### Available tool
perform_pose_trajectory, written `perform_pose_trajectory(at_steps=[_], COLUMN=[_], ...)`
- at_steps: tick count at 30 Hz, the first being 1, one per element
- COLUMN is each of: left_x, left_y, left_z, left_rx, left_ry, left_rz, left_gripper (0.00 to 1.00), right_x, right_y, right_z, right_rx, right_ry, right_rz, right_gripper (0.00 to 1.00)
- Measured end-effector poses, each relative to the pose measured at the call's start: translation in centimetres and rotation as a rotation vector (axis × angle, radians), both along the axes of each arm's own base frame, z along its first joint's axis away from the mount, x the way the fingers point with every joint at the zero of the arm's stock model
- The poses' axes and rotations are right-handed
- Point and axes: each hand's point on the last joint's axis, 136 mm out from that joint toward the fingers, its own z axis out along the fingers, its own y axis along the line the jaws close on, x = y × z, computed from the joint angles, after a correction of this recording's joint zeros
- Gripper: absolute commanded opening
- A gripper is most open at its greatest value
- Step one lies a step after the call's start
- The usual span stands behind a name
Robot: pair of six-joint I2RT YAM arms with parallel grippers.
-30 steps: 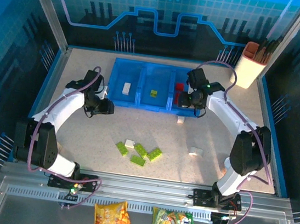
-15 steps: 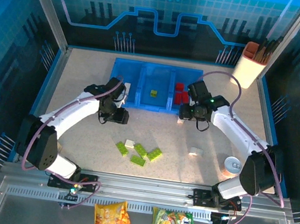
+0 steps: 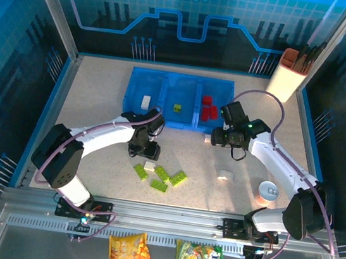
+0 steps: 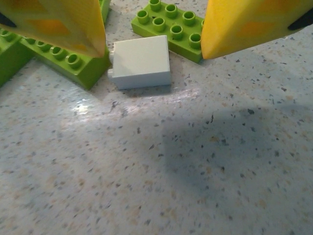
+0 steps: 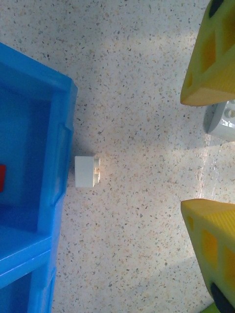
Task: Sort the legos into containers by color
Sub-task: Pick up the lego from the middle-left of the table.
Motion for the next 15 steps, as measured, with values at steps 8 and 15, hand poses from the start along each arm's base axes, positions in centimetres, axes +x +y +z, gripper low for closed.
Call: perform_pose_trajectory(at_steps=[8, 15], left_x=[-1.7, -1.7], left_y=[-0.1, -0.8], left_z=[-2.0, -2.4], left_rx=[0.033, 0.024], left_ry=[0.032, 0.022], left_rz=[-0.013, -0.024], left_gripper=[0.57, 0.58], right_x=[-0.1, -0.2], right_y=[-0.1, 0.1], right_z=[0.1, 0.0], right_rx=[0.0, -0.002], right_ry=[0.001, 0.004], right_rz=[-0.001, 0.005], right_gripper=[0.54, 0.54])
